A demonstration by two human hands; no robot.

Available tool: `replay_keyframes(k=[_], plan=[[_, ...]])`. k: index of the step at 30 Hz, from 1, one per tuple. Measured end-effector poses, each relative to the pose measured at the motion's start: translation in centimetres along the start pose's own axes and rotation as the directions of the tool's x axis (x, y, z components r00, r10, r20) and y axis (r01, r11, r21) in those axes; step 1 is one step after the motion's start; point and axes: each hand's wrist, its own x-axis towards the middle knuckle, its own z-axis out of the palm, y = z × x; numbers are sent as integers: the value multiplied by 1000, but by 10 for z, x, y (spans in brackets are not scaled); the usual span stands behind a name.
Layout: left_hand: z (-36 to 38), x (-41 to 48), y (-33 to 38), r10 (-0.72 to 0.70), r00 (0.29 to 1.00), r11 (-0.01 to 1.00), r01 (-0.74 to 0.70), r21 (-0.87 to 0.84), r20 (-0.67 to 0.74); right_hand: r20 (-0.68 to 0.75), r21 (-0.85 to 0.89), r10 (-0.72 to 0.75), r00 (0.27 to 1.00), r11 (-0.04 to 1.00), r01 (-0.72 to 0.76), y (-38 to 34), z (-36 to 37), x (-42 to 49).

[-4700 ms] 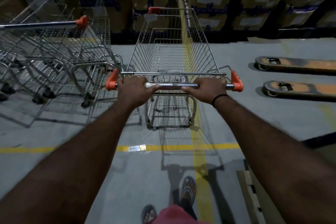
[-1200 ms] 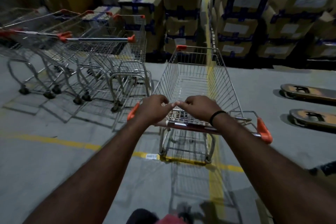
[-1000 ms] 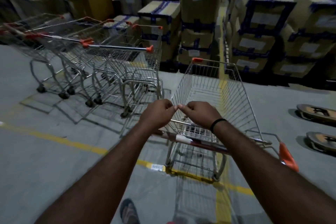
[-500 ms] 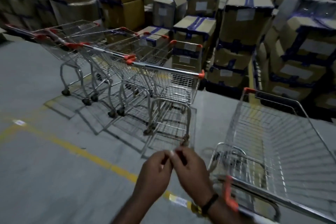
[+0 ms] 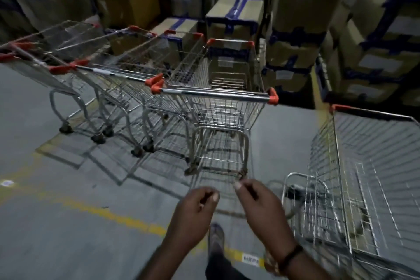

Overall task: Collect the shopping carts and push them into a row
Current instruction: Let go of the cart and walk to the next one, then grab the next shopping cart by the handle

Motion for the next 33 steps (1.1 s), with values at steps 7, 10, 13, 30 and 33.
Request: replay_keyframes(k=[7,10,13,30,33], plan=[[-31,145,33,148,988,989,-148,15,36,-108,82,1,994,997,7,-28,20,147],[-46,202,44,156,988,988,-156,0,6,-100,47,-8,995,999,12,-42,26,200],[-61,252,53,181,982,983,-179,26,-55,-146,29,-39,989,999,43,-60,28,246],[-101,415,32,221,947,496,-315,809,234,-158,-909,-91,983,402,-109,-45,46,380],[-96,419,42,156,931,472,-365,803,331,-152,-919,-42,987,375,-125,-41,32,385]])
